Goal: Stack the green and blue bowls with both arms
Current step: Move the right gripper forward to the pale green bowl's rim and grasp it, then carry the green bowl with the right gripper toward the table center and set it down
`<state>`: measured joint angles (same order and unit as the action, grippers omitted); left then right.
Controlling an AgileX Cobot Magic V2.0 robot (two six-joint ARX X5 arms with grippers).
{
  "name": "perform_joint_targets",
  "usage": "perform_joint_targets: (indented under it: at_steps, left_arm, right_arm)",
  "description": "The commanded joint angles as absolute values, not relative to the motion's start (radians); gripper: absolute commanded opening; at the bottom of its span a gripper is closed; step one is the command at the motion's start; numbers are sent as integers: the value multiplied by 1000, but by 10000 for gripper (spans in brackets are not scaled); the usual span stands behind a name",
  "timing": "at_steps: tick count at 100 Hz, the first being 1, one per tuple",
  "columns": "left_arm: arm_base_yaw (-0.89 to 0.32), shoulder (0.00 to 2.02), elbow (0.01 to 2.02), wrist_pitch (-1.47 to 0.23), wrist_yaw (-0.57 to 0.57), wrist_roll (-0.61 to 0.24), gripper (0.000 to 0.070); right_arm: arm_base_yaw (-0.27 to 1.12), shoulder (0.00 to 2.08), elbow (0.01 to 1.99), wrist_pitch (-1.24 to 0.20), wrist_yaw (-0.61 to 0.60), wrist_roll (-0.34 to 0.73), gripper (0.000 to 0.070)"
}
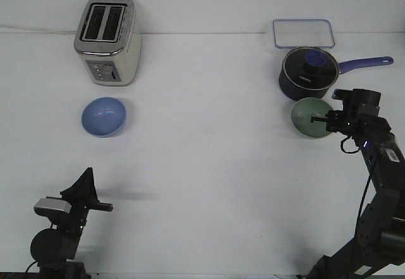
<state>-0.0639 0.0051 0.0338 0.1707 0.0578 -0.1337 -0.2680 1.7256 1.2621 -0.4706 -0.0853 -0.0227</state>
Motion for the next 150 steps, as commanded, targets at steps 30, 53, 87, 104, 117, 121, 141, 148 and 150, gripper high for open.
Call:
perform_joint_targets:
  at_steps: [30, 53, 87, 104, 117, 121, 141, 148, 150]
  left_arm:
    - [-64, 3, 14, 181, 60, -140, 10]
    - [-64, 3, 14, 181, 60, -140, 10]
    - [-64, 3, 14, 181, 60, -140, 10]
    - [-64, 3, 14, 181, 60, -140, 10]
    - [-64, 3, 14, 181, 60, -140, 10]
    - [-64, 3, 14, 181, 60, -140, 10]
    - [-64, 3, 14, 181, 60, -140, 10]
    - [-64, 3, 14, 181, 60, -140, 10]
    - [-64, 3, 14, 181, 60, -140, 10]
  right_arm:
    - [-210, 1511, 1275, -671, -181, 25, 0]
    - [-41, 1391, 1275, -789, -197, 50, 0]
    - [303, 1417, 1245, -708, -227, 140, 0]
    - [434, 1432, 1176, -608, -146, 230, 0]
    - [496, 1452, 1138, -561, -123, 272, 0]
    - [507, 1463, 1135, -557, -122, 274, 0]
    - [537, 1525, 1134, -536, -104, 298, 0]
    - [545, 1549, 1134, -526, -103, 304, 0]
    - [546, 1555, 1134, -524, -103, 305, 0]
